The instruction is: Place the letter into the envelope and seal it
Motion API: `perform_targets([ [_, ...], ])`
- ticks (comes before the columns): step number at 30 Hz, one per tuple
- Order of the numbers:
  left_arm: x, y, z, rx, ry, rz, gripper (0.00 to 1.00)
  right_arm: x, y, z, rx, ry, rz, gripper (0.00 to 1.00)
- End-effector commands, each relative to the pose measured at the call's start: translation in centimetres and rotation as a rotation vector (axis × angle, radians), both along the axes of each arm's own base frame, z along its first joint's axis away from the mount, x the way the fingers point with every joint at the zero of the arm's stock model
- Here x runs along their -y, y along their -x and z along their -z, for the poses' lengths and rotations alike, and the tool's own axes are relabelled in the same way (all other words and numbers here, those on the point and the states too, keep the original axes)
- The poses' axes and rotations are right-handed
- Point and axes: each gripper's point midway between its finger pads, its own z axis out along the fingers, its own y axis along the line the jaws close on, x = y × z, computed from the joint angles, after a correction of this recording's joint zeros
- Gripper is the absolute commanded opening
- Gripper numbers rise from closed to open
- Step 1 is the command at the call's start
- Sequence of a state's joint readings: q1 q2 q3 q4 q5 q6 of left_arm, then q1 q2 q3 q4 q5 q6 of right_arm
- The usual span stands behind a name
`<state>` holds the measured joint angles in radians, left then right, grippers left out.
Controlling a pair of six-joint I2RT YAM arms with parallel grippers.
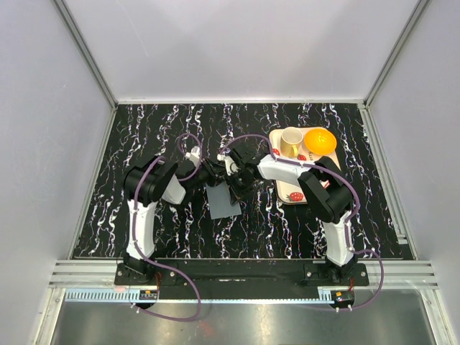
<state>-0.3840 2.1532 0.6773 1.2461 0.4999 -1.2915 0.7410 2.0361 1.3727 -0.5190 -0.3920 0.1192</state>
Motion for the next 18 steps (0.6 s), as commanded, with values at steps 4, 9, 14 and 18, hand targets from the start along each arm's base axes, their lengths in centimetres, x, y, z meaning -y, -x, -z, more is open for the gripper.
perform_targets([
  [4,1.5,0.5,-6.4,0.149,0.079,0.033,0.0,-1.3,2.3,-4.2,-0.052,-0.121,-0.049,0.09],
  [9,2.2,2.0,-4.9,0.096,0.06,0.052,0.0,-1.6,1.3,-6.1,0.01,-0.142,-0.037,0.11],
  [14,2.2,2.6,-2.6,0.055,0.021,0.054,0.0,-0.4,0.3,-4.5,0.067,-0.063,-0.018,0.11],
  [18,2.1,2.4,-1.1,0.025,-0.009,0.041,0.0,0.4,-0.1,-1.8,0.061,0.006,-0.014,0.1],
])
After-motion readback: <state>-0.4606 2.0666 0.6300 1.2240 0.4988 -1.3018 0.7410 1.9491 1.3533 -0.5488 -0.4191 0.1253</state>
